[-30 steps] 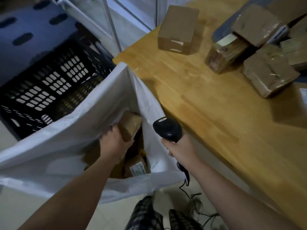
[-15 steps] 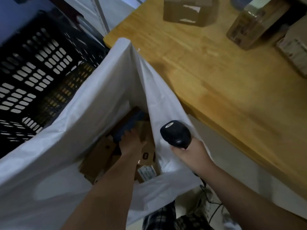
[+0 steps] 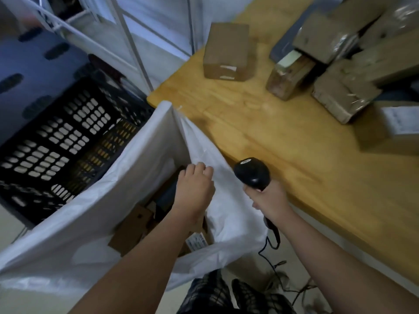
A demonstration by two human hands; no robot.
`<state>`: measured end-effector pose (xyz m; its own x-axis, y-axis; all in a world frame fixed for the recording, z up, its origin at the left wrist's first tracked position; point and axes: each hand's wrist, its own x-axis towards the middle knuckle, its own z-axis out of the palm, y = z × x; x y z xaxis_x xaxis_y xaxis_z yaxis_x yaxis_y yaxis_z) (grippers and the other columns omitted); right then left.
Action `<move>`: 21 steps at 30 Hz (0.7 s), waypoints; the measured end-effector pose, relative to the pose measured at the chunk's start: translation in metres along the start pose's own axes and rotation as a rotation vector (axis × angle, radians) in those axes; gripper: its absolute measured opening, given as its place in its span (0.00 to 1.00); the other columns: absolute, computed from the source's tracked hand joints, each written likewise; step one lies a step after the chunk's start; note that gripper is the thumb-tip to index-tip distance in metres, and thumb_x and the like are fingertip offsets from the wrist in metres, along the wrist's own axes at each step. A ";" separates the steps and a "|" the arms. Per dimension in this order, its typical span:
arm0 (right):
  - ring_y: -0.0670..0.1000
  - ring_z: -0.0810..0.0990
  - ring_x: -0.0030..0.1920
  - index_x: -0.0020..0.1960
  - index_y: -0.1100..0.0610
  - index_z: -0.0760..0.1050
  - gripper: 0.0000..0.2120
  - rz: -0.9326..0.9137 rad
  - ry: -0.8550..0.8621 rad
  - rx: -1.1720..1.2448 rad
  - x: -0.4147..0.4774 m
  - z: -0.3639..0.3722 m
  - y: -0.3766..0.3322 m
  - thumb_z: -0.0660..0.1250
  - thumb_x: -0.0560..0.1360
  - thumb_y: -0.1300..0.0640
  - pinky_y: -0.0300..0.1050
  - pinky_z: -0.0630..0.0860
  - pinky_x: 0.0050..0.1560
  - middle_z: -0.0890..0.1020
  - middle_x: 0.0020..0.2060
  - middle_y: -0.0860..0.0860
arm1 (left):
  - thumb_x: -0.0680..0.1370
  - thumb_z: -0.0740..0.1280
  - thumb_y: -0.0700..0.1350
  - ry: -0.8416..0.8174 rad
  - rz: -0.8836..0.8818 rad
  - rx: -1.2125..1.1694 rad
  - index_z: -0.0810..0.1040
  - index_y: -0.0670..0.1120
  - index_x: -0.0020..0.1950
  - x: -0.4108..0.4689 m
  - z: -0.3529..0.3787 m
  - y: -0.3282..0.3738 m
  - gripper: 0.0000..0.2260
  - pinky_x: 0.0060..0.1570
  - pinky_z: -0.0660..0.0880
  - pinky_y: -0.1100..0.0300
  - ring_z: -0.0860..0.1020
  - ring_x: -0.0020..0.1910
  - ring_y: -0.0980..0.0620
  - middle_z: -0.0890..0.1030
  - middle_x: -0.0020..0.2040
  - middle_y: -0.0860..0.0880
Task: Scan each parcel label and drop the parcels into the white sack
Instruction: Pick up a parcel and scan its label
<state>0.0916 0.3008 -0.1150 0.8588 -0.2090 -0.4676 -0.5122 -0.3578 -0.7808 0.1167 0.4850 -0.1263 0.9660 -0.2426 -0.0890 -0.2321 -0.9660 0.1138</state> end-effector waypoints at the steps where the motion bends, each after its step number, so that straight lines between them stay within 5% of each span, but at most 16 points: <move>1: 0.47 0.74 0.23 0.33 0.55 0.74 0.12 0.000 0.031 0.013 -0.002 -0.010 -0.003 0.72 0.73 0.60 0.42 0.69 0.31 0.74 0.20 0.47 | 0.79 0.62 0.47 0.030 0.056 0.007 0.74 0.46 0.62 0.007 -0.012 0.010 0.13 0.54 0.70 0.52 0.73 0.57 0.45 0.75 0.58 0.47; 6: 0.53 0.74 0.28 0.30 0.56 0.73 0.14 -0.014 0.194 0.058 -0.009 -0.070 -0.008 0.72 0.73 0.60 0.44 0.69 0.35 0.74 0.25 0.54 | 0.67 0.73 0.42 0.078 0.281 0.101 0.79 0.44 0.48 0.052 -0.056 0.067 0.10 0.39 0.74 0.52 0.78 0.43 0.43 0.79 0.44 0.46; 10: 0.52 0.73 0.30 0.38 0.54 0.73 0.09 -0.044 0.281 0.124 -0.014 -0.125 -0.010 0.71 0.74 0.62 0.47 0.72 0.37 0.73 0.26 0.50 | 0.76 0.66 0.45 0.091 0.389 0.073 0.76 0.44 0.59 0.080 -0.078 0.123 0.13 0.52 0.71 0.50 0.75 0.55 0.42 0.77 0.55 0.45; 13: 0.53 0.75 0.30 0.32 0.55 0.72 0.13 -0.045 0.368 0.142 -0.015 -0.172 -0.007 0.71 0.74 0.62 0.45 0.71 0.35 0.73 0.23 0.48 | 0.80 0.59 0.48 0.102 0.457 0.050 0.70 0.46 0.67 0.097 -0.084 0.167 0.16 0.60 0.66 0.52 0.69 0.63 0.45 0.71 0.63 0.47; 21: 0.50 0.77 0.27 0.48 0.68 0.77 0.10 0.067 0.521 0.284 -0.002 -0.273 0.029 0.70 0.74 0.59 0.39 0.75 0.28 0.79 0.34 0.59 | 0.80 0.60 0.52 0.024 0.529 0.002 0.68 0.46 0.69 0.140 -0.083 0.280 0.19 0.61 0.67 0.52 0.67 0.65 0.45 0.70 0.65 0.46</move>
<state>0.0759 0.0424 -0.0231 0.6764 -0.6677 -0.3108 -0.4849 -0.0862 -0.8703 0.1964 0.1879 -0.0245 0.7194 -0.6946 0.0025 -0.6885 -0.7126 0.1350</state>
